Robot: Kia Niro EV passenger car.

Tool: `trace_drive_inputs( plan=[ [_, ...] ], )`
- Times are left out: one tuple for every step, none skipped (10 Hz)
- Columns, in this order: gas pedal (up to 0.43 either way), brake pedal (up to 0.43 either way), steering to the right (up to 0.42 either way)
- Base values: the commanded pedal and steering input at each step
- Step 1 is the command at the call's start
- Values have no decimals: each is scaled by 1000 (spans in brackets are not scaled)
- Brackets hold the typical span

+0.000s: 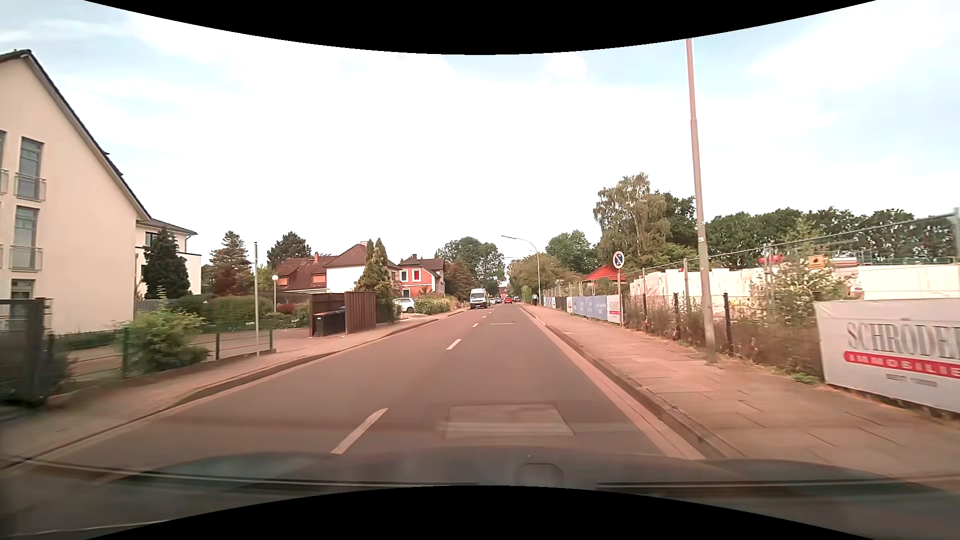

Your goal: Follow the waypoints while adhering to traffic rules and regulations

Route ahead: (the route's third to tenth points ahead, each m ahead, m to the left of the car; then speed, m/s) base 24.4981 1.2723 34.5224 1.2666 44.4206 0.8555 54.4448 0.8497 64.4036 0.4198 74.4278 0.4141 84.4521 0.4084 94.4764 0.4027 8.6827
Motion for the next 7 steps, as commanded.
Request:
trace_drive_inputs(
  plan=[
    [280, 0, 2],
    [280, 0, 4],
    [280, 0, 6],
    [280, 0, 6],
    [280, 0, 5],
    [268, 0, -1],
    [268, 0, -1]
  ],
)
